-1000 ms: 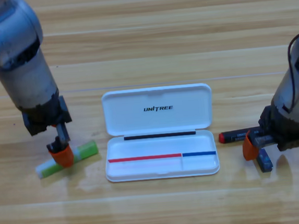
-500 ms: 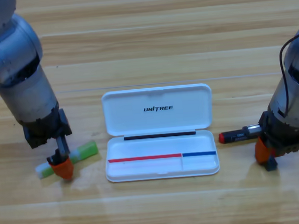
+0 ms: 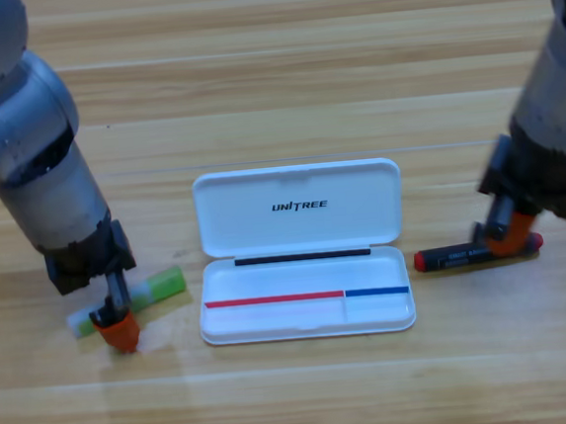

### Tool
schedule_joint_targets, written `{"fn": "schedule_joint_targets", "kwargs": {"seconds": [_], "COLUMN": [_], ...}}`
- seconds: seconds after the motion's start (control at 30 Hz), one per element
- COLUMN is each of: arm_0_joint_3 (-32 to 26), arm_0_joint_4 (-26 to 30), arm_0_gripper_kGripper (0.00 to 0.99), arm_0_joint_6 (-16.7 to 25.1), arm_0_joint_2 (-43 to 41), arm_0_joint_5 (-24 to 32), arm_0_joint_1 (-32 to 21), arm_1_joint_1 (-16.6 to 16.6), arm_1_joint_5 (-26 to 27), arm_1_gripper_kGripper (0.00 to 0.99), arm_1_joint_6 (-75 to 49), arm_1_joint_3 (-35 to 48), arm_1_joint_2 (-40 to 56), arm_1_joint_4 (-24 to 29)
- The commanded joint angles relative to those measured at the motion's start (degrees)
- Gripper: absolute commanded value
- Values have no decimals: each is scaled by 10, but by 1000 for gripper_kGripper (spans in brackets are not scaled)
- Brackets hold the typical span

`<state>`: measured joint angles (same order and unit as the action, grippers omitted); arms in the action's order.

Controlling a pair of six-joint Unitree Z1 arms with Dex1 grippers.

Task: Clean up eraser and pencils

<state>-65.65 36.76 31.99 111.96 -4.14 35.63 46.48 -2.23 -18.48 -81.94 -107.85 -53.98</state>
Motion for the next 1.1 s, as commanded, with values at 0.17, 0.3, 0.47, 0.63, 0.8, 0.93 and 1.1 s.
{"fn": "schedule_joint_targets", "kwargs": {"seconds": [0.17, 0.3, 0.47, 0.63, 0.8, 0.93, 1.1], "arm_0_joint_3": [20, 22, 18, -3, -36, -59, -77], "arm_0_joint_4": [-17, -14, -13, 13, 55, 85, 110], "arm_0_gripper_kGripper": [828, 551, 0, 0, 0, 0, 0], "arm_0_joint_6": [18, 43, 58, 57, 59, 59, 57], "arm_0_joint_2": [32, 41, 41, 22, -3, -26, -42], "arm_0_joint_5": [4, 6, 0, -16, -27, -33, -39], "arm_0_joint_1": [-6, -6, -6, -6, -5, -2, 3], "arm_1_joint_1": [62, 67, 70, 74, 76, 74, 72], "arm_1_joint_5": [7, 26, 53, 67, 64, 59, 58], "arm_1_gripper_kGripper": [0, 0, 0, 0, 0, 0, 0], "arm_1_joint_6": [-150, -171, -177, -178, -178, -178, -178], "arm_1_joint_3": [-128, -155, -161, -175, -179, -180, -178], "arm_1_joint_2": [-126, -162, -183, -196, -217, -232, -235], "arm_1_joint_4": [-54, -54, -54, -54, -53, -43, -40]}}
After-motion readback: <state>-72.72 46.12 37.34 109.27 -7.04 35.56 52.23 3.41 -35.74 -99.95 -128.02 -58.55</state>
